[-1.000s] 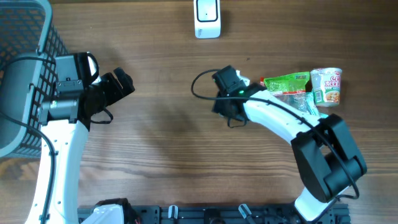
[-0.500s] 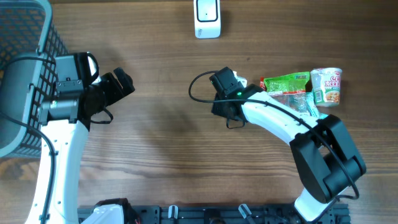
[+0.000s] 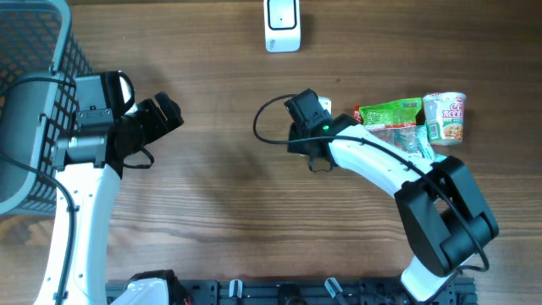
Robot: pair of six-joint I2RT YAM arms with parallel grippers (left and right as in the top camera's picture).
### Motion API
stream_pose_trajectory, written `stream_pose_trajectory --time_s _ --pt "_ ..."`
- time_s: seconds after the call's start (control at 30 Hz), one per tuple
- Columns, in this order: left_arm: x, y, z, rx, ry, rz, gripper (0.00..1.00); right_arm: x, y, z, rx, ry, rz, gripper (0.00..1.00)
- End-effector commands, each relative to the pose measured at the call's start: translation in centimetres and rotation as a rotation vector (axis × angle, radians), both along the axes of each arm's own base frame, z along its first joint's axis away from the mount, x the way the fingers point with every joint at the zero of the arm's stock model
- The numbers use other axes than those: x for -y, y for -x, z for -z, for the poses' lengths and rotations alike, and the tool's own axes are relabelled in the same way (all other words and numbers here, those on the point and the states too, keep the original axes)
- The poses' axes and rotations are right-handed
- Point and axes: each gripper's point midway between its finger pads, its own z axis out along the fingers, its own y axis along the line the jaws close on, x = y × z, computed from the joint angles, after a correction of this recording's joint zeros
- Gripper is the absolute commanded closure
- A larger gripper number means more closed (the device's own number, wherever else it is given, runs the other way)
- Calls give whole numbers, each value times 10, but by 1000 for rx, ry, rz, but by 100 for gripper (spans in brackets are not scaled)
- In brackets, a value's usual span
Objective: Scan the item barcode
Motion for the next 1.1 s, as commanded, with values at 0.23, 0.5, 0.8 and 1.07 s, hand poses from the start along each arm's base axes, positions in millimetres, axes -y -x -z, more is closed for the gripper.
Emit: stream_pose_trajectory --time_s 0.23,0.5,0.8,1.07 --pt "3 0 1 -2 2 15 0 -5 -18 -28 66 -35 -65 41" --pt "3 0 1 -2 2 15 0 26 -31 -111 175 -193 -68 31" --pt "-10 4 0 -13 -75 -8 0 138 -23 -157 194 -264 81 19" --pt "-11 -17 -15 92 -62 -30 0 197 -20 -150 173 -221 246 0"
